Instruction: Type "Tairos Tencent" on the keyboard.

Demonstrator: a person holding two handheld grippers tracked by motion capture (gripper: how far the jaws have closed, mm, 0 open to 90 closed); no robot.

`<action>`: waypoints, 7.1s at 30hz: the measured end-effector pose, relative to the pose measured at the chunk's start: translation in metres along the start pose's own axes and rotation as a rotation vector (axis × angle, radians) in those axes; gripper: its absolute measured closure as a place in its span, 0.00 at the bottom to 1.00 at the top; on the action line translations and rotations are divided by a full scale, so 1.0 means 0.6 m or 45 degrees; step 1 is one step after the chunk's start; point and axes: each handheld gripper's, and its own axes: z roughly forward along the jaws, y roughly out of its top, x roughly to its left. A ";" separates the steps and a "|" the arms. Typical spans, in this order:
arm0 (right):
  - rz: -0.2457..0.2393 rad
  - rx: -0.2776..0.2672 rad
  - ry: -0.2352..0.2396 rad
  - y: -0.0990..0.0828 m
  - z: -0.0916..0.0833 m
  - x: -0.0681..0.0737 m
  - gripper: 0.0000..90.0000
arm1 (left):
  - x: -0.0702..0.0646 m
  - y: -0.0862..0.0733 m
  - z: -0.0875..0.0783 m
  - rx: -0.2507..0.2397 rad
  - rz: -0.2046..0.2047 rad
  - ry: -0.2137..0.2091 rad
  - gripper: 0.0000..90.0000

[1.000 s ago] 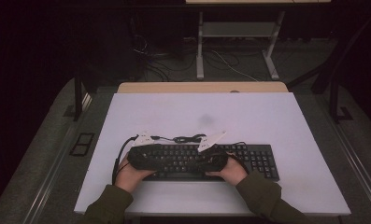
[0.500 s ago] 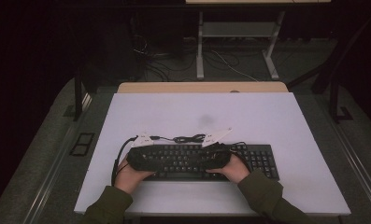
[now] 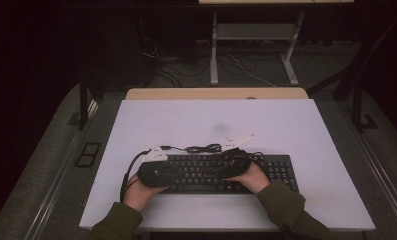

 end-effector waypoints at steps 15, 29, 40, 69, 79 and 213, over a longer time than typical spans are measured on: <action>0.012 -0.026 -0.045 -0.002 -0.001 -0.005 0.34 | -0.006 0.000 0.008 0.065 0.045 -0.065 0.99; 0.012 -0.026 -0.046 -0.003 0.000 -0.006 0.34 | -0.006 -0.003 0.017 0.098 0.057 -0.083 0.99; 0.014 -0.024 -0.048 -0.003 0.001 -0.006 0.34 | -0.006 -0.004 0.018 0.112 0.059 -0.086 0.99; 0.009 -0.022 -0.051 -0.003 0.000 -0.005 0.34 | -0.009 -0.001 0.018 0.115 0.076 -0.080 0.99; 0.010 -0.023 -0.053 -0.003 0.001 -0.005 0.34 | -0.003 0.008 0.012 0.072 0.071 -0.042 0.99; -0.127 0.162 0.139 -0.008 0.026 0.041 0.99 | 0.033 -0.001 0.006 -0.042 -0.028 0.075 0.37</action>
